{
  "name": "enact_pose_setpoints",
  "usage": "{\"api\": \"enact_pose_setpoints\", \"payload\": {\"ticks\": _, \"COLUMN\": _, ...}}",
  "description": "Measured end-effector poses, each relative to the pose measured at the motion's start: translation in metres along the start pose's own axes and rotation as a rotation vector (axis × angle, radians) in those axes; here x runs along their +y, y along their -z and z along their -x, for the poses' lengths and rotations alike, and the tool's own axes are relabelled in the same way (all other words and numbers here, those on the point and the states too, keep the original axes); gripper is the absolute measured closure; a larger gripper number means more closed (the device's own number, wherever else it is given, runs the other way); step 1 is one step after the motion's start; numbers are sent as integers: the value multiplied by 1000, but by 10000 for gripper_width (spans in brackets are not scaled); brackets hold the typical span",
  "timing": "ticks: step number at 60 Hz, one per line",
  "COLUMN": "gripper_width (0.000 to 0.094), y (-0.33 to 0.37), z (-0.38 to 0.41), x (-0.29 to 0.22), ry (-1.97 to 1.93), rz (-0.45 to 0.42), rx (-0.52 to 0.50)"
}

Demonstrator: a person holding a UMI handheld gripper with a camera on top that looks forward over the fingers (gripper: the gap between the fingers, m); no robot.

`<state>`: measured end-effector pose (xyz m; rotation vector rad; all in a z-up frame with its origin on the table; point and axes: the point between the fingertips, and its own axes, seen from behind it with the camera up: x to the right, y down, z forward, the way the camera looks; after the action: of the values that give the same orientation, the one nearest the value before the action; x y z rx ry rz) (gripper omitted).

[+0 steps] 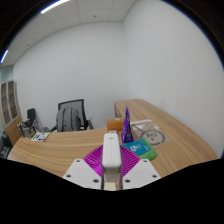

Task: Unplug charger

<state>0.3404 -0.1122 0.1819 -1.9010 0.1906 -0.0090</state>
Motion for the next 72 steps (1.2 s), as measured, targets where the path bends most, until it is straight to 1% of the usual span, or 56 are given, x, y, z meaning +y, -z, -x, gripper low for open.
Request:
{"api": "enact_pose_setpoints", "payload": {"ticks": 9, "gripper_width": 721, "y": -27, "z": -58, "x": 96, "ry": -145, "rz": 189, "rx": 34}}
{"api": "enact_pose_setpoints", "payload": {"ticks": 11, "gripper_width": 716, "y": -28, "z": -64, "x": 118, "ry": -171, "rz": 203, "rx": 35}}
{"api": "enact_pose_setpoints", "payload": {"ticks": 16, "gripper_width": 701, "y": -30, "z": -77, "x": 137, "ry": -236, "rz": 237, "rx": 33}}
{"api": "enact_pose_setpoints", "payload": {"ticks": 19, "gripper_width": 683, "y": -30, "z": -78, "x": 134, "ry": -299, "rz": 210, "rx": 7}}
{"api": "enact_pose_setpoints", "payload": {"ticks": 22, "gripper_width": 583, "y": -27, "z": -83, "x": 129, "ry": -346, "rz": 197, "rx": 13}}
{"api": "enact_pose_setpoints", "payload": {"ticks": 23, "gripper_width": 551, "y": -26, "z": -86, "x": 131, "ry": -354, "rz": 206, "rx": 21}}
{"api": "enact_pose_setpoints", "payload": {"ticks": 30, "gripper_width": 395, "y": -23, "z": -113, "x": 161, "ry": -353, "rz": 318, "rx": 106}}
{"api": "enact_pose_setpoints", "payload": {"ticks": 32, "gripper_width": 322, "y": -21, "z": -115, "x": 166, "ry": -349, "rz": 341, "rx": 109}}
{"api": "enact_pose_setpoints", "payload": {"ticks": 36, "gripper_width": 113, "y": -19, "z": -121, "x": 167, "ry": -308, "rz": 357, "rx": 122}}
{"api": "enact_pose_setpoints", "payload": {"ticks": 37, "gripper_width": 79, "y": -18, "z": -124, "x": 167, "ry": -286, "rz": 362, "rx": 127}}
{"api": "enact_pose_setpoints", "payload": {"ticks": 38, "gripper_width": 63, "y": -16, "z": -127, "x": 167, "ry": -260, "rz": 365, "rx": 141}}
{"api": "enact_pose_setpoints", "payload": {"ticks": 40, "gripper_width": 87, "y": -13, "z": -132, "x": 161, "ry": -193, "rz": 360, "rx": 162}}
{"api": "enact_pose_setpoints", "payload": {"ticks": 46, "gripper_width": 80, "y": 10, "z": -137, "x": 137, "ry": 15, "rz": 328, "rx": 231}}
{"api": "enact_pose_setpoints", "payload": {"ticks": 52, "gripper_width": 81, "y": 46, "z": -120, "x": 108, "ry": 123, "rz": 315, "rx": 255}}
{"api": "enact_pose_setpoints", "payload": {"ticks": 63, "gripper_width": 79, "y": 146, "z": -48, "x": 67, "ry": 172, "rz": 276, "rx": 283}}
{"api": "enact_pose_setpoints", "payload": {"ticks": 72, "gripper_width": 75, "y": 224, "z": 16, "x": 47, "ry": 186, "rz": 237, "rx": 288}}
